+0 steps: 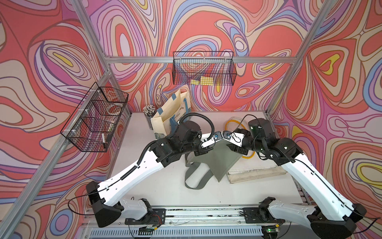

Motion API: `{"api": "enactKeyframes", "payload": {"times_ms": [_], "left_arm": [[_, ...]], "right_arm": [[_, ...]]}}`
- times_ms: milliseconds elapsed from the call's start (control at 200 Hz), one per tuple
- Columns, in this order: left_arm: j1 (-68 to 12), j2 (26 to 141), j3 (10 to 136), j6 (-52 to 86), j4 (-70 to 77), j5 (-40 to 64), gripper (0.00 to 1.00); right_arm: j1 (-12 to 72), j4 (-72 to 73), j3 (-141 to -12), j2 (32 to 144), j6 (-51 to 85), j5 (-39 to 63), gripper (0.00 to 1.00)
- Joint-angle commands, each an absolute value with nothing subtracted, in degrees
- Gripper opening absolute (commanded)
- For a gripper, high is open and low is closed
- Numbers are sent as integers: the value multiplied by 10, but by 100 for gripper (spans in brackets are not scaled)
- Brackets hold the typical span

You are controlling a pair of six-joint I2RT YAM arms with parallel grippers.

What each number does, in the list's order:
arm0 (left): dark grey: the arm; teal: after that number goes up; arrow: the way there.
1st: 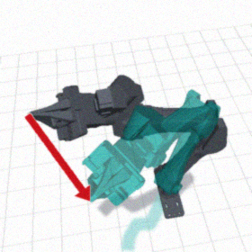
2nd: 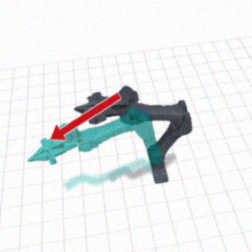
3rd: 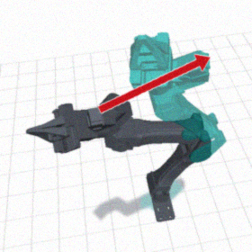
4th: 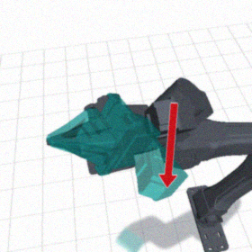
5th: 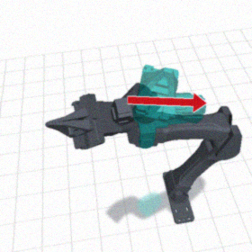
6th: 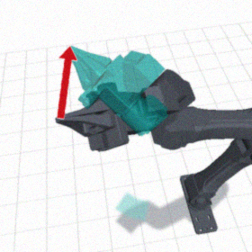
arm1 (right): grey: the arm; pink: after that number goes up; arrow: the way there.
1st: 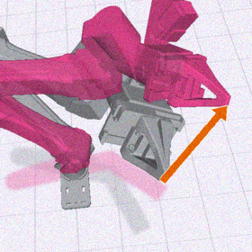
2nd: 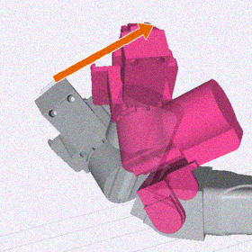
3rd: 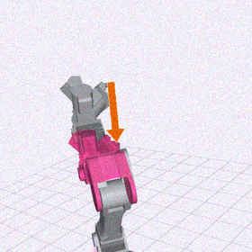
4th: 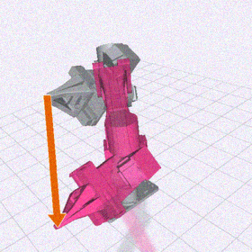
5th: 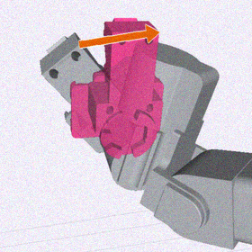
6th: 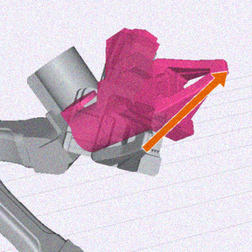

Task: Put away the canvas bag
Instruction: Press the canvas bag.

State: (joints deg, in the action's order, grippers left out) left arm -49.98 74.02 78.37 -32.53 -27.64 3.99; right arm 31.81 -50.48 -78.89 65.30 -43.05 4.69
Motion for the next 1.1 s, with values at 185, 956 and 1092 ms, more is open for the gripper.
{"api": "enactKeyframes", "payload": {"times_ms": [185, 956, 1092], "left_arm": [[-394, 594, 590, -282, -72, 165, 0], [-274, 523, 527, -196, 54, 406, 0], [-274, 534, 535, -190, 52, 423, 0]], "right_arm": [[301, -471, -851, 621, -193, 25, 72], [96, -437, -709, 608, -68, 417, 63], [97, -411, -701, 618, -56, 458, 59]]}}
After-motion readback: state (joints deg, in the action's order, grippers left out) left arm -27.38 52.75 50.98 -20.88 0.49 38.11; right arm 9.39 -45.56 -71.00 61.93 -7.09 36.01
